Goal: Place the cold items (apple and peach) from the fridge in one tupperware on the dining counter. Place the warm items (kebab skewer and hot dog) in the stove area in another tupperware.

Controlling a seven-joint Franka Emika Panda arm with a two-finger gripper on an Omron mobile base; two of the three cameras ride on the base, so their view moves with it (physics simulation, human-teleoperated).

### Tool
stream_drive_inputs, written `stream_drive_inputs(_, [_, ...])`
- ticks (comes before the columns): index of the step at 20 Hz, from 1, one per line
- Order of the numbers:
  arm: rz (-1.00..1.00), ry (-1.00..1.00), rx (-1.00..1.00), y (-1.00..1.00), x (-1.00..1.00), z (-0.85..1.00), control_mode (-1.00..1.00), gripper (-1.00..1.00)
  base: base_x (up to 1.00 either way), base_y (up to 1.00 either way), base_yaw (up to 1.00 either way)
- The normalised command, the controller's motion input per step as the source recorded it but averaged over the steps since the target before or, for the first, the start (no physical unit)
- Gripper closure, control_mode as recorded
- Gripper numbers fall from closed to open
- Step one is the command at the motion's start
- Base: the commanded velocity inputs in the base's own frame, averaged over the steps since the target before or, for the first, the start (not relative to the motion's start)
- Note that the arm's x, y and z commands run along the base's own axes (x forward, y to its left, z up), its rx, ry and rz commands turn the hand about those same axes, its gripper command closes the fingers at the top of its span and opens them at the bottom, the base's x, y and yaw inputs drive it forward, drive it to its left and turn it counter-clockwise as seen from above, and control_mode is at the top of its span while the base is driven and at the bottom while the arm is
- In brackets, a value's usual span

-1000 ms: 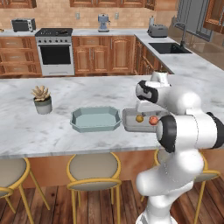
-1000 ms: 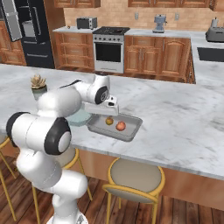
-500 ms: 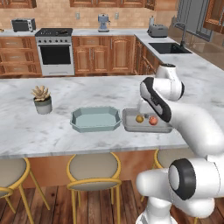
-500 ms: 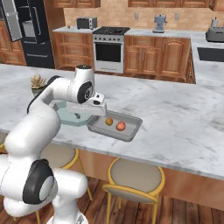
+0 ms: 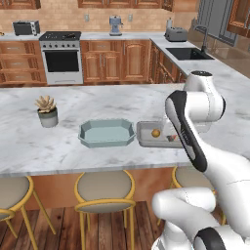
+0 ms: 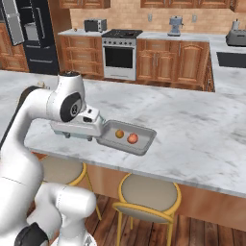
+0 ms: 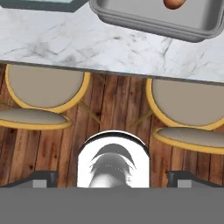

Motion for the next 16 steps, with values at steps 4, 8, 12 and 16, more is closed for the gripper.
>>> stream_drive_inputs(4, [-0.05,-0.06,-0.01,0.21,-1.00,0.02,-1.00,-1.00,0.00,0.00,0.00])
stream_drive_inputs(8, [-0.01,-0.18,-0.01,0.16,-0.72,0.00,-1.00,-1.00,0.00,0.00,0.00])
stream_drive_inputs(12, [0.00,-0.09,0.00,0.04,-0.27,0.00,-1.00,-1.00,0.00,0.00,0.00])
stream_drive_inputs(16, [0.00,-0.02,0.00,0.00,-0.02,-0.01,-1.00,-1.00,0.00,0.00,0.00])
